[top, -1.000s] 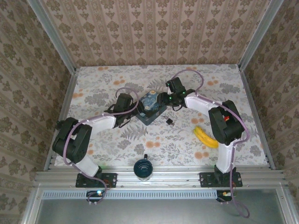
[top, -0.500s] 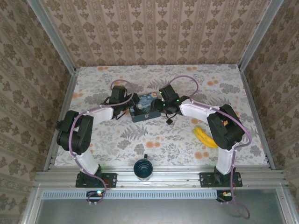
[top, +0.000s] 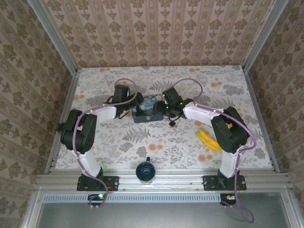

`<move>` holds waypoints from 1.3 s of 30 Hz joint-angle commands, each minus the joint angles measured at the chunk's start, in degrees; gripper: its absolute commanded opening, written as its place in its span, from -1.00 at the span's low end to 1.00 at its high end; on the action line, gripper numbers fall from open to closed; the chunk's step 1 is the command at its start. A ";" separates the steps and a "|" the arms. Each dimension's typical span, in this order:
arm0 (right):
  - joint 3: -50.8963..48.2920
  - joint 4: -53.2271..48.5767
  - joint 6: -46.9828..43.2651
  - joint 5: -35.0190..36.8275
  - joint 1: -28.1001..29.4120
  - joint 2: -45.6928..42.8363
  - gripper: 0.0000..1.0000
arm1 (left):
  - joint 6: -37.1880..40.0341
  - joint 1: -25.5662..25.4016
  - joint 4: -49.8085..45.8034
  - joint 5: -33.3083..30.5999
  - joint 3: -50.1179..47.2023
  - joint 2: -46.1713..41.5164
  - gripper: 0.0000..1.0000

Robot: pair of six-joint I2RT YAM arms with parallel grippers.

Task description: Unlock a padlock with a key

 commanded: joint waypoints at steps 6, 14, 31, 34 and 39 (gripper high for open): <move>0.64 0.22 -0.15 -0.01 0.78 -1.55 0.27 | 0.99 0.51 0.54 3.44 2.84 1.06 0.48; 0.54 -5.47 -3.06 5.86 -0.80 -5.78 0.35 | 1.82 1.68 -0.94 3.30 3.62 -0.76 0.70; -9.19 -16.85 -13.65 23.08 -5.27 -32.96 0.76 | 13.69 5.47 -12.33 -8.73 -6.21 -24.72 1.00; -11.81 -17.89 -16.47 26.86 -5.72 -38.16 0.97 | 16.14 5.69 -13.87 -13.89 -9.72 -30.78 1.00; -16.02 -17.61 -20.32 32.46 -6.25 -45.39 1.00 | 21.10 6.04 -13.32 -21.70 -15.20 -40.29 1.00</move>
